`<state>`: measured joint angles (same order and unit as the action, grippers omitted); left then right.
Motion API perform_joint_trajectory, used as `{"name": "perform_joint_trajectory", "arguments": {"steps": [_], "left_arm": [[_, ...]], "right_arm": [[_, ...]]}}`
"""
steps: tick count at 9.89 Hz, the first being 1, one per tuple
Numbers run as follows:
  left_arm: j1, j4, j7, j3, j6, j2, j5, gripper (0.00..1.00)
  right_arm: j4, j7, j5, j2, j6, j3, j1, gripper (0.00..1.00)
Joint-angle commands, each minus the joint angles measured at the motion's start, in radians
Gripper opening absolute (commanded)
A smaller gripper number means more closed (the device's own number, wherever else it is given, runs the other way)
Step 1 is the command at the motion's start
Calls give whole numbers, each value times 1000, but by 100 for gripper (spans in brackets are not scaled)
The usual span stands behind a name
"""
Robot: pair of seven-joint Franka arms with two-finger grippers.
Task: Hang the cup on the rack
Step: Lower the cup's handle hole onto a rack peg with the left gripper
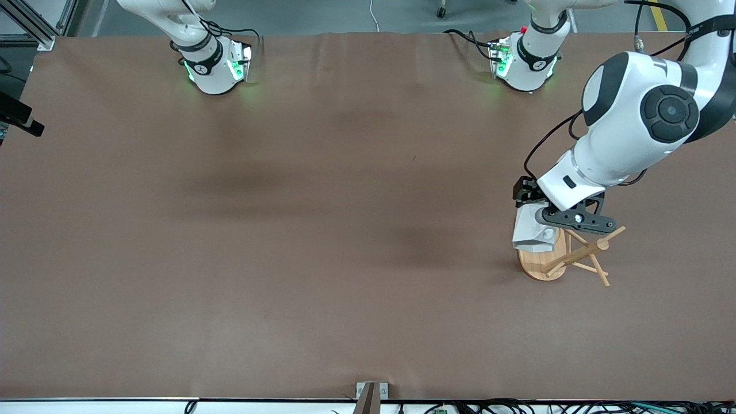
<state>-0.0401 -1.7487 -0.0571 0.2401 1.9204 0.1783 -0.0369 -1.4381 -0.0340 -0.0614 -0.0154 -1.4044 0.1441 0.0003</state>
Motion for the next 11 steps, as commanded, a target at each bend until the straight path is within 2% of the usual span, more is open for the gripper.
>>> {"name": "perform_joint_trajectory", "arguments": {"steps": [1,4,8,11], "left_arm": [[-20,-110,103,-56,51,-43,-64,26],[-40,-162,118,-70,115,-39,-84,26],[-41,-180,146,-79,180,3,-75,26],[-52,-169,194,-131,183,21,-78,26]], "right_arm": [[1,14,17,-8,30,2,14,100],[-5,14,57,-9,31,-44,-5,100],[-10,8,63,-11,21,-46,0,100],[-5,9,71,-9,4,-46,3,100]]}}
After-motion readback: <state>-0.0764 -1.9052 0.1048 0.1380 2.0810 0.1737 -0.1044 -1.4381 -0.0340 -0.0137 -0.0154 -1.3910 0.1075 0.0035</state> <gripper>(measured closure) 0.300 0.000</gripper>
